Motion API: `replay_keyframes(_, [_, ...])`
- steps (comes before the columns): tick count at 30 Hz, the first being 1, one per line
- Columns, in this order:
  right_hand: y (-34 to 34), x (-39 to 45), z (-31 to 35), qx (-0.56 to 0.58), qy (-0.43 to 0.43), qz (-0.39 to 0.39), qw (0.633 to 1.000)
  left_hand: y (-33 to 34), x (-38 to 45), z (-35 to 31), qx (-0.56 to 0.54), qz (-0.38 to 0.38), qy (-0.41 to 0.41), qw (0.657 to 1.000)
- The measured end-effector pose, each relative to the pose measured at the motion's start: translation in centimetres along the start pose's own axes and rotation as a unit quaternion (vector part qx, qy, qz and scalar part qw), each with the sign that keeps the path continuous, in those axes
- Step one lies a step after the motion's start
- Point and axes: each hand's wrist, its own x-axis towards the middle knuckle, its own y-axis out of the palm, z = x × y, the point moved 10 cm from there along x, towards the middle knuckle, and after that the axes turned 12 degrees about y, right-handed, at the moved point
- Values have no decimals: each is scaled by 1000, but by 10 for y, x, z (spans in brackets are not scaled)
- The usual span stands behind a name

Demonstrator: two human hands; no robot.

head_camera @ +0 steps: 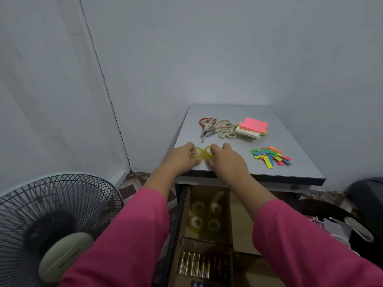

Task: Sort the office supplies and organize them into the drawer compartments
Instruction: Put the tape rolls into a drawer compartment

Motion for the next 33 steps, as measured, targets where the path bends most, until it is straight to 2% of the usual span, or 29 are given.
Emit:
replay_keyframes(6, [-8, -18, -4, 29, -13, -20, 999, 8, -18, -16, 45, 50, 42, 997])
replay_keyframes(10, [-14, -33, -11, 78, -4, 5, 997, 9, -34, -19, 24, 31, 68, 997])
replay_keyframes(15, [-18, -61, -17, 144, -21, 8, 989, 20, -64, -26, 62, 8, 129, 990])
replay_keyframes(19, [3, -93, -29, 176, -18, 71, 982, 43, -93, -23, 135, 54, 180, 973])
replay_keyframes(22, [36, -113, -37, 98, -20, 135, 986, 66, -105, -23, 259, 95, 229, 933])
replay_keyframes(26, [70, -123, -32, -146, -93, 149, 974, 100, -109, -27, 329, 175, 273, 887])
replay_keyframes(33, [97, -123, -15, -268, -135, 191, 934, 134, -102, -17, 380, 334, 266, 821])
